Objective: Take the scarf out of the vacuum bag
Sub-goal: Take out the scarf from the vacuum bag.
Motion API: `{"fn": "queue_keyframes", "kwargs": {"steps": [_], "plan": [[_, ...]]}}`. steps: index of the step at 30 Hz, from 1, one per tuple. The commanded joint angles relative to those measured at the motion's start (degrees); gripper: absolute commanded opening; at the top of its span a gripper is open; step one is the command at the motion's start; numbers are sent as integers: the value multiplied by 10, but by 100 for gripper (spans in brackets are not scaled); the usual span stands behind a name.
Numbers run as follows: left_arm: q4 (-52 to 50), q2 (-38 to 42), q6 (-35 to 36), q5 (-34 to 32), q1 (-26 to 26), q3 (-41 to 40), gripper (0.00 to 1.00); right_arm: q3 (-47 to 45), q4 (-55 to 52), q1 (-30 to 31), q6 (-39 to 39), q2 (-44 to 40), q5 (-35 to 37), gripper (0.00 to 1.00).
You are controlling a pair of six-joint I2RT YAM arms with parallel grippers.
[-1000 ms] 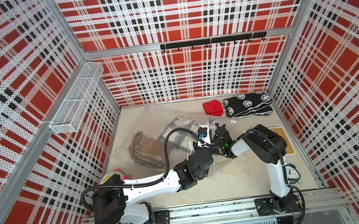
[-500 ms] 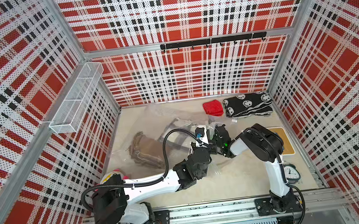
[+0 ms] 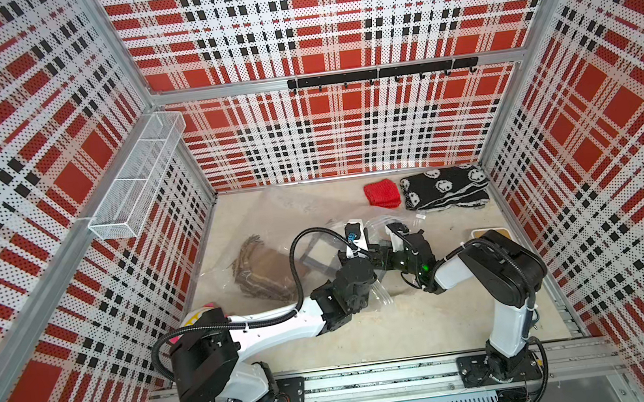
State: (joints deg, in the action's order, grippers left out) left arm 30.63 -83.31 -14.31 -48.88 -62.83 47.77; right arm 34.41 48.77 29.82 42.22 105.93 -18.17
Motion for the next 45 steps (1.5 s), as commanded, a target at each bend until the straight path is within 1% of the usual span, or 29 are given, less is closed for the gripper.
{"fn": "queue_keyframes", "kwargs": {"steps": [1,5,9,19,24,30,34,36,38,41,43,45], "plan": [[15,-16,-5,-8,7,5,0,-18,-21,-8,-30,-38,6,0],[18,-37,-8,-1,15,15,0,-39,-30,-8,-38,-56,10,0],[29,-52,-15,29,36,20,0,-59,-30,-8,-46,-67,16,0],[30,-97,4,37,61,72,0,-82,-27,-9,-49,-93,22,0],[31,-116,3,37,64,77,0,-82,-67,-10,-59,-126,31,0],[40,-143,-15,50,75,69,0,-70,-152,-25,-72,-166,47,0],[48,-154,-15,51,75,67,0,-77,-155,-55,-71,-164,23,0],[47,-164,-15,44,75,70,0,-72,-172,-57,-79,-163,27,0],[47,-178,-16,43,76,75,0,-50,-200,-60,-92,-146,33,0],[52,-197,-22,41,79,78,0,-11,-198,-78,-95,-104,2,0],[59,-208,-26,43,89,79,0,11,-193,-88,-97,-83,-11,0],[59,-217,-31,52,105,83,0,44,-223,-91,-111,-70,-9,0]]}}
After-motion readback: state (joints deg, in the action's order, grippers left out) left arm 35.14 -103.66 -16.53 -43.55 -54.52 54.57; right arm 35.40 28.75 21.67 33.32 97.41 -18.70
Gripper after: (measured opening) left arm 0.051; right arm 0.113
